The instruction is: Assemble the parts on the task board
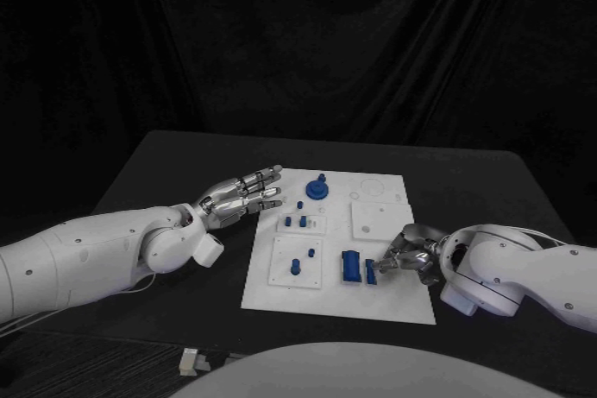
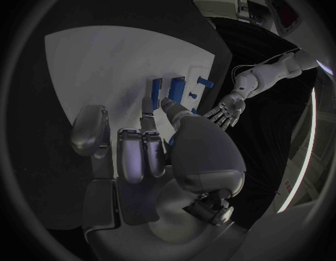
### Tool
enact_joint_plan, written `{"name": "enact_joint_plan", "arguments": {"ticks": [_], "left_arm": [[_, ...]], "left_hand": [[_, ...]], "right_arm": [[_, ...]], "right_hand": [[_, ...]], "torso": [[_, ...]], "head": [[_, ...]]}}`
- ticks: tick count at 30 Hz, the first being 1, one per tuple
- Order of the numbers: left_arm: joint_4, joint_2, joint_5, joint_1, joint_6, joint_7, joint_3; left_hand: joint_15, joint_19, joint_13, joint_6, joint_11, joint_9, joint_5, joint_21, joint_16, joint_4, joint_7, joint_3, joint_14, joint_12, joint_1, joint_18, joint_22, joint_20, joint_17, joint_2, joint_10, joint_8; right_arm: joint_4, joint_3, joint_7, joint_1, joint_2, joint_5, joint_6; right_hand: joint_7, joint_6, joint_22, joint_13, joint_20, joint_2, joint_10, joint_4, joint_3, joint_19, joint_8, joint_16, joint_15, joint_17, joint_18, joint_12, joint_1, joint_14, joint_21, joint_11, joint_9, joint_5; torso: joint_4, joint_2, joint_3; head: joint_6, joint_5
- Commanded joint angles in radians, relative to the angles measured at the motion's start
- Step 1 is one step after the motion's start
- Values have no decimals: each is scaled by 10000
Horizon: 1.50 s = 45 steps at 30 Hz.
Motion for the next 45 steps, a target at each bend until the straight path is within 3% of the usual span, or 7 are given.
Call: {"name": "enact_joint_plan", "arguments": {"ticks": [1,15,17,19,30,43,45], "left_arm": [[35,-7,55,-12,62,142,9],[685,-368,-537,-10,-1224,1890,10],[828,-458,-650,-8,-1422,2087,11],[915,-517,-713,-7,-1586,2247,12],[937,-451,-810,-7,-2296,2810,10],[818,-288,-819,-9,-2309,2699,9],[831,-315,-760,-19,-2281,1819,6]], "left_hand": [[34,55,-17,25,57,13,-24,68,39,0,56,31,58,-65,-64,-198,12,-8,9,36,23,54],[-3,92,-1,204,100,43,-35,94,62,10,133,41,67,-49,-87,-208,33,-19,12,-35,67,106],[-1022,-193,149,1567,-47,247,430,-82,-168,81,892,-55,-224,127,-1,72,-225,-662,-70,-295,623,526],[-1249,-297,134,1727,-202,203,406,-143,-254,248,1111,-138,-314,83,27,219,-326,-834,-106,-335,650,504],[-2277,-637,9,1666,-869,153,-952,-375,-346,2104,737,-966,-396,-40,-125,259,-832,-1793,-148,-394,119,225],[-2138,-669,-17,796,-934,54,-816,-402,-346,2058,-308,-1118,-396,-65,142,176,-906,-1755,-148,-421,23,49],[-2288,-672,-17,221,-1017,-195,-2201,-406,-346,1194,408,-386,-396,-65,-4336,-345,-916,-2153,-148,-1160,23,-193]], "right_arm": [[123,2,821,-4,-113,-1025,-715],[-21,-1,6561,-59,-896,446,-4651],[-168,-1,7718,-64,-914,1920,-4230],[-324,-2,8577,-79,-904,3038,-3760],[-912,-5,11015,-405,-896,4987,-2331],[-1143,-5,11528,-685,-897,5169,-2042],[-1129,1,11014,-655,-886,4940,-2324]], "right_hand": [[-9,-1143,1369,2632,-101,90,1069,97,-492,-19,1492,20,-83,1312,188,26,318,823,-27,-136,1445,-124],[-17,-1769,932,2632,15,181,1069,807,-788,-674,2451,-644,-43,-389,444,26,196,360,-1797,-78,2181,-549],[1017,-2921,-1605,-2426,1182,1526,-8847,2366,-1627,-7006,1449,-8527,2079,-9072,-31,-8723,-2425,-7624,-8824,1943,1471,-295],[1000,-3427,-4120,-5924,2314,1556,-9422,2282,-2610,-8120,474,-10801,3051,-10752,294,-11667,-2397,-8280,-9994,2874,227,-918],[-1374,-8222,-12800,-11749,2278,2258,-14147,2289,-5203,-14403,-2093,-15030,2079,-12944,968,-14086,-1344,-14285,-10518,1348,-3953,-1090],[-1395,-8256,-13075,-12464,2171,2444,-14415,2270,-5604,-14469,-2106,-15290,1999,-13069,1013,-13994,-835,-14633,-10561,1296,-4350,-782],[-535,-8777,-13075,-12272,1412,1717,-14639,1394,-4427,-14469,-2395,-15296,1639,-13073,317,-14399,-4092,-14644,-10561,950,-4716,-1345]], "torso": [[1,0,0],[16,-184,31],[-24,-357,50],[-42,-426,61],[-196,-887,216],[-309,-1011,271],[-283,-972,258]], "head": [[-2,6],[-2,-15],[-2,40],[-2,46],[-2,-98],[-2,-130],[11,-131]]}}
